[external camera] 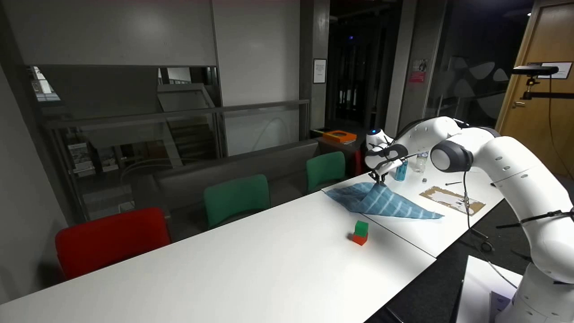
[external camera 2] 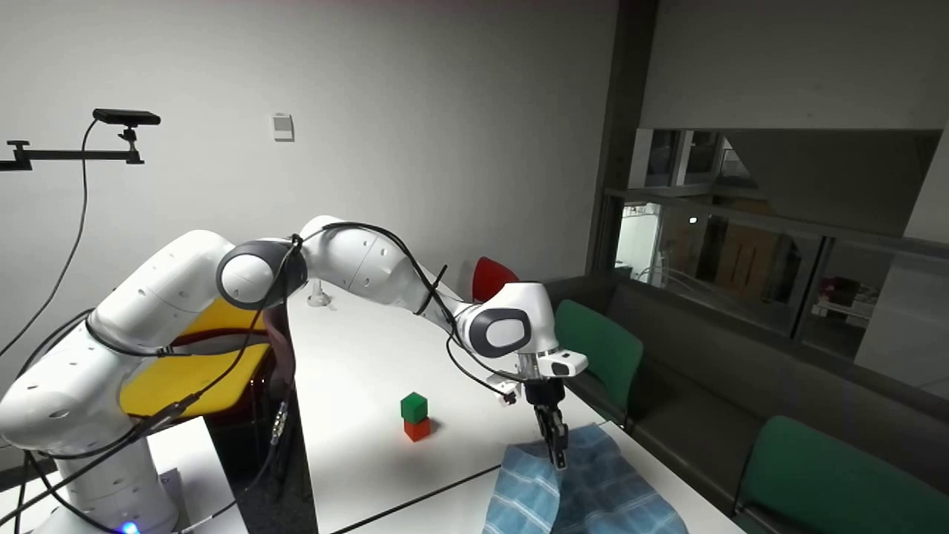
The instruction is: Fold the blue towel around the yellow block
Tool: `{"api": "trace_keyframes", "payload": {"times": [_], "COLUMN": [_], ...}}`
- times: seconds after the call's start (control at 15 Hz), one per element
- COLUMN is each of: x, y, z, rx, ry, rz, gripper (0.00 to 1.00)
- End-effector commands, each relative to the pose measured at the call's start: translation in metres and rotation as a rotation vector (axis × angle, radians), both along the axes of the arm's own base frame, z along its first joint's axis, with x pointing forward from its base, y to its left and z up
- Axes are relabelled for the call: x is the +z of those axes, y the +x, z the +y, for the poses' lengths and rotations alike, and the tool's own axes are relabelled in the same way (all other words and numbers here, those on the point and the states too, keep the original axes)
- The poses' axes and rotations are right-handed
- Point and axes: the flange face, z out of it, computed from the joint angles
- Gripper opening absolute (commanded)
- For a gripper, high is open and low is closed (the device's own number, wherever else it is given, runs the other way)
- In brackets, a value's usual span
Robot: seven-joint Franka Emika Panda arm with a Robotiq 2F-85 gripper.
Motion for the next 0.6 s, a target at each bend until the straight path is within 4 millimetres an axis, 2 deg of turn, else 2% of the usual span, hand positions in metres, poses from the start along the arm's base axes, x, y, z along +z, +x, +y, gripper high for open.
{"api": "trace_keyframes", "payload": {"times": [0.0,0.33,0.53], "x": [0.0016,-0.0018,0.0030], "y": [0.0044,0.0038,0.0006], "z": [-0.0079,-0.0026,0.0014], "rx": [0.010,0.016,0.003], "ry": [-0.005,-0.009,-0.017], "rz": [-0.014,-0.015,-0.034], "gripper": [0.61,0.98,1.00]}}
